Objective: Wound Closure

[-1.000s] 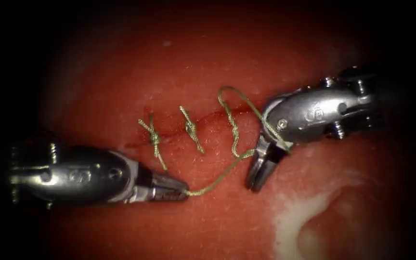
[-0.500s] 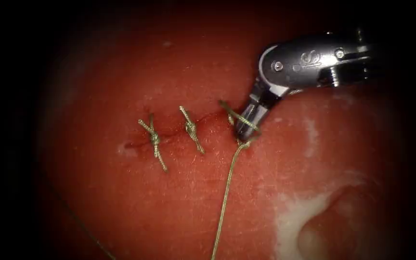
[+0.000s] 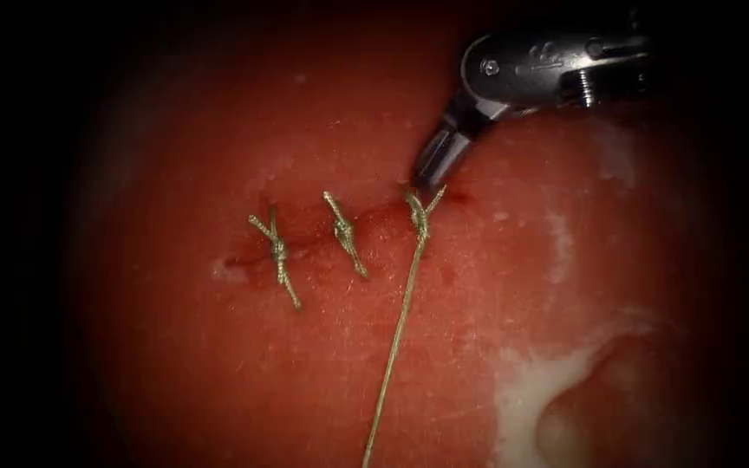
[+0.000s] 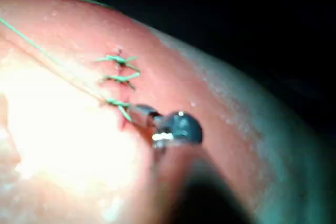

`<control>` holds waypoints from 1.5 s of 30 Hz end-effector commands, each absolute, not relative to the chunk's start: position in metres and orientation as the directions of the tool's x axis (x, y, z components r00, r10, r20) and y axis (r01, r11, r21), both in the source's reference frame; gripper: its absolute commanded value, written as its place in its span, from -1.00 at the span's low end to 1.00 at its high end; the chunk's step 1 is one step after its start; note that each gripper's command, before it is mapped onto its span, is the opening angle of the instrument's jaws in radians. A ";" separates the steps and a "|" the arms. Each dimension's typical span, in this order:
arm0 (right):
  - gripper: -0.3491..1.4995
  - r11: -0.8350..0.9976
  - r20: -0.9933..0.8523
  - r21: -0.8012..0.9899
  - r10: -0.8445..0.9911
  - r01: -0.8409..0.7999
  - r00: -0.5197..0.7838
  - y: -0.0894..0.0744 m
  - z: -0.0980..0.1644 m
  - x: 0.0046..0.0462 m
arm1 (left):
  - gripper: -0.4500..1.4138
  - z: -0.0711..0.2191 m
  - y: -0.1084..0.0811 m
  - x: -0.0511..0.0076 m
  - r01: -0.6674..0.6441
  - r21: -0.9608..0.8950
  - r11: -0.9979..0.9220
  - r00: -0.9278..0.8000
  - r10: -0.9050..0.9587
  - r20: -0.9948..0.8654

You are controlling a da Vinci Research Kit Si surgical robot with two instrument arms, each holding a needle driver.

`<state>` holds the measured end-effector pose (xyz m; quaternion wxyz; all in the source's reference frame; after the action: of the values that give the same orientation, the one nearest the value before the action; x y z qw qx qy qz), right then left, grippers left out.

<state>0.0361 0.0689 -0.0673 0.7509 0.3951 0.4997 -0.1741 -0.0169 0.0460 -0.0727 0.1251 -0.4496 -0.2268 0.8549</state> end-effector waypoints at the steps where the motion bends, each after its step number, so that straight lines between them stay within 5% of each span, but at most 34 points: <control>1: -1.00 0.631 -0.890 0.415 0.132 0.655 0.437 0.069 -0.067 0.0372 | -0.89 -0.072 0.045 -0.0176 -0.009 -0.505 -0.863 -0.566 0.421 -0.709; 19: -1.00 0.846 -0.864 0.336 0.102 0.415 0.492 0.074 -0.064 0.0374 | -0.89 -0.073 0.043 -0.0206 0.014 -0.520 -0.854 -0.566 0.422 -0.708; 36: -1.00 0.865 -0.860 0.342 0.131 0.367 0.493 0.072 -0.064 0.0370 | -0.89 -0.074 0.042 -0.0203 0.022 -0.537 -0.843 -0.563 0.433 -0.704; 39: 0.67 0.935 -0.858 0.307 0.190 0.180 0.477 0.072 -0.066 0.0354 | -0.89 -0.076 0.047 -0.0192 -0.019 -0.529 -0.848 -0.549 0.451 -0.704; 45: 0.84 0.947 -0.840 0.315 0.308 -0.061 0.447 0.074 -0.071 0.0294 | -0.89 -0.079 0.055 -0.0166 -0.068 -0.470 -0.880 -0.533 0.431 -0.728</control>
<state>0.0279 0.0740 -0.0717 0.8402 0.1064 0.5152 0.1313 -0.0152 0.0587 -0.0797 0.1479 -0.4614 -0.1820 0.8556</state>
